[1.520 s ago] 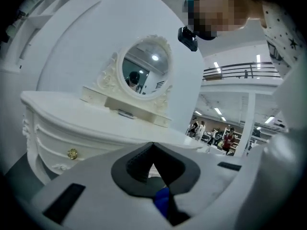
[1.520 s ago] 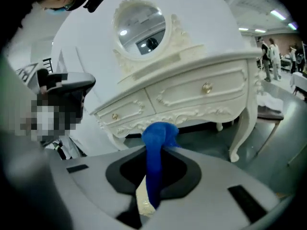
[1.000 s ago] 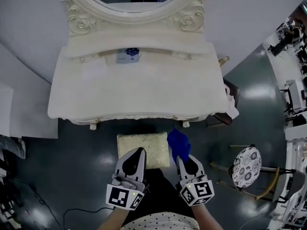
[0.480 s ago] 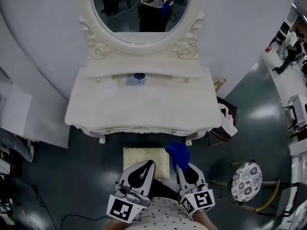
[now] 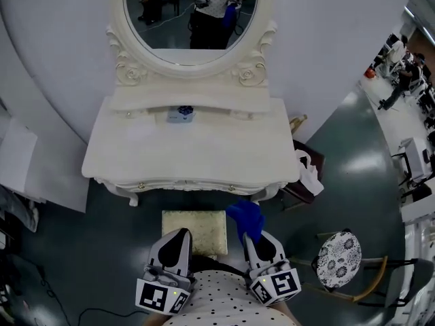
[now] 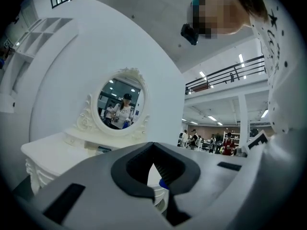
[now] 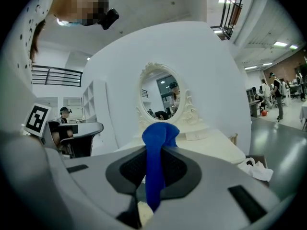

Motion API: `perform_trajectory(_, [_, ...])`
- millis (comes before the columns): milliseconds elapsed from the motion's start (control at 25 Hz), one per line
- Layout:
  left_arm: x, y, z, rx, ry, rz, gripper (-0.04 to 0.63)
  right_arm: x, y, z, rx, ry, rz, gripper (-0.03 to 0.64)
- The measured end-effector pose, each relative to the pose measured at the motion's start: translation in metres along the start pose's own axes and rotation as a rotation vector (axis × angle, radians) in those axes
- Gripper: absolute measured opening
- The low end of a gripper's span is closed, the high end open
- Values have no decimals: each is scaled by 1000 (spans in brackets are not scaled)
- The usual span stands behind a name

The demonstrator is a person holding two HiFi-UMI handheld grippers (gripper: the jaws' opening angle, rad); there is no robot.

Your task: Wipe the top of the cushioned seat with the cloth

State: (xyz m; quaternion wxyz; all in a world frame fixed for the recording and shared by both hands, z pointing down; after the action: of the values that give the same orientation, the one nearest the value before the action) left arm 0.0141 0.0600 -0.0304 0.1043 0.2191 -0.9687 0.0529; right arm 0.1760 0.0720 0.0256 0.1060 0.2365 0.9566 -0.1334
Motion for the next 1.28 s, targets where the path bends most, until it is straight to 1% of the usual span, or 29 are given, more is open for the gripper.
perform_trajectory(200, [-12, -14, -1, 5, 9, -51, 9, 0, 3, 3, 1, 31, -5, 61])
perform_trajectory(320, [-21, -18, 0, 14, 25, -82, 9, 0, 8, 3, -1, 31, -28, 61])
perform_trajectory(480, [-26, -21, -1, 13, 3, -130, 9, -2, 11, 6, -19, 38, -54, 61])
perform_trajectory(560, [-26, -19, -5, 3, 8, -140, 10, -1, 12, 4, -26, 40, -59, 61])
perform_trajectory(680, [-19, -8, -5, -13, 19, -126, 11, 8, 9, 1, -10, 50, -47, 61])
perform_trajectory(880, [10, 10, 1, -29, 37, -55, 9, 34, -4, -2, 38, 82, 3, 61])
perform_trajectory(960, [19, 19, 0, -24, 45, -37, 9, 43, -5, -4, 46, 84, 4, 61])
perform_trajectory(1040, [24, 26, 1, -27, 46, -38, 10, 51, -4, -5, 48, 84, -5, 61])
perform_trajectory(1160, [34, 32, -1, 15, 51, -54, 10, 60, -7, -4, 38, 76, -29, 61])
perform_trajectory(1280, [50, 40, 1, 43, 47, -51, 10, 76, -13, -7, 46, 59, -45, 61])
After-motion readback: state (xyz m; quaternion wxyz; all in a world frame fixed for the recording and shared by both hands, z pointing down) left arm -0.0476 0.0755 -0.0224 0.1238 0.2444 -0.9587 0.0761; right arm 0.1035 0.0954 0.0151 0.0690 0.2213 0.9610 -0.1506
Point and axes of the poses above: the fingertips, and each gripper's own axes: y backward along the fingers, x to its left, z out of its top, the point moved 1 cm from there along y, backward along the fingers, and after that the axes turned 5 degrees about z, right-handed, at the moved point
